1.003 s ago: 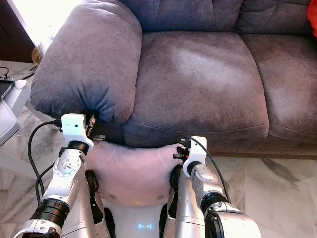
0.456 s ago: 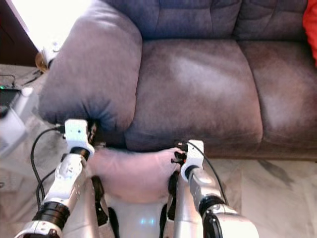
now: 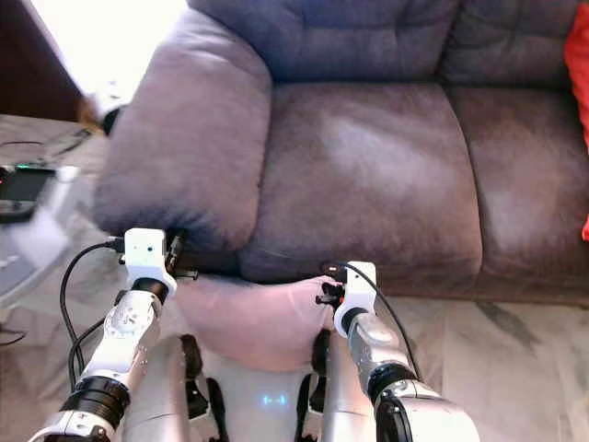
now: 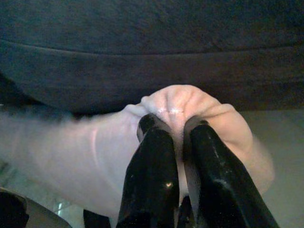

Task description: Move the pillow to the sofa from floor

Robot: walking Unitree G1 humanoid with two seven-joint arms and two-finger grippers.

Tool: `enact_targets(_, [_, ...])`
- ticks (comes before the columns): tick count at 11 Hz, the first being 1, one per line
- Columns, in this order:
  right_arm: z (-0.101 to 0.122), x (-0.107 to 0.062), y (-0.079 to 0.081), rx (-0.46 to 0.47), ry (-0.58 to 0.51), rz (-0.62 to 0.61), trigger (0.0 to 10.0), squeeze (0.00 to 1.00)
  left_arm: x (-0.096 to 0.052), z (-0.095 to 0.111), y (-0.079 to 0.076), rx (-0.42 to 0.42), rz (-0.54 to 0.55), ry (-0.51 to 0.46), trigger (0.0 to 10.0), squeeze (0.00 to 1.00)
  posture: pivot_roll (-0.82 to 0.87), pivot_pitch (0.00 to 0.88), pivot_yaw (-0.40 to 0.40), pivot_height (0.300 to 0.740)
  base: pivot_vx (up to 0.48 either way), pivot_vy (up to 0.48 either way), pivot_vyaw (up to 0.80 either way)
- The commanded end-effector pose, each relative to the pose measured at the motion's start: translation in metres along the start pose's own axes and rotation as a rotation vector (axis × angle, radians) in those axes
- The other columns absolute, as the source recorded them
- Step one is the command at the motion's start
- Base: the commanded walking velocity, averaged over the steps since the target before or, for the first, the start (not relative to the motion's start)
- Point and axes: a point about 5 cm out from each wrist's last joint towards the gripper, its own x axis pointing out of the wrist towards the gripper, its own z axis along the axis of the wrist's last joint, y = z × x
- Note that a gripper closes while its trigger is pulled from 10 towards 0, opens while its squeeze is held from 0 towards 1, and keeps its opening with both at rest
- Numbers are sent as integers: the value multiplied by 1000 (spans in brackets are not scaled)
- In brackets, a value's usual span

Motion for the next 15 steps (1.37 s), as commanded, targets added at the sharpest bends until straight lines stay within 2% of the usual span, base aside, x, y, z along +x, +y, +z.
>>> enact_targets(1, [42,-1,-12,-54,-211,-35,10000,0,-3,2,20,-10,77,-11,10000,0,91,142,-99,639,0,0,0])
enact_targets(5, [29,-5,-16,-55,-188,-47,10000,0,-4,-2,18,-22,68,5,10000,0,84,140,-98,639,0,0,0])
enact_targets(11, [37,-7,-21,-50,-239,-61,10000,0,-3,-1,20,-26,58,6,10000,0,86,127,-91,639,0,0,0])
enact_targets(15, [36,-6,-19,-52,-235,-62,10000,0,-2,-1,19,-26,43,13,10000,0,90,127,-83,639,0,0,0])
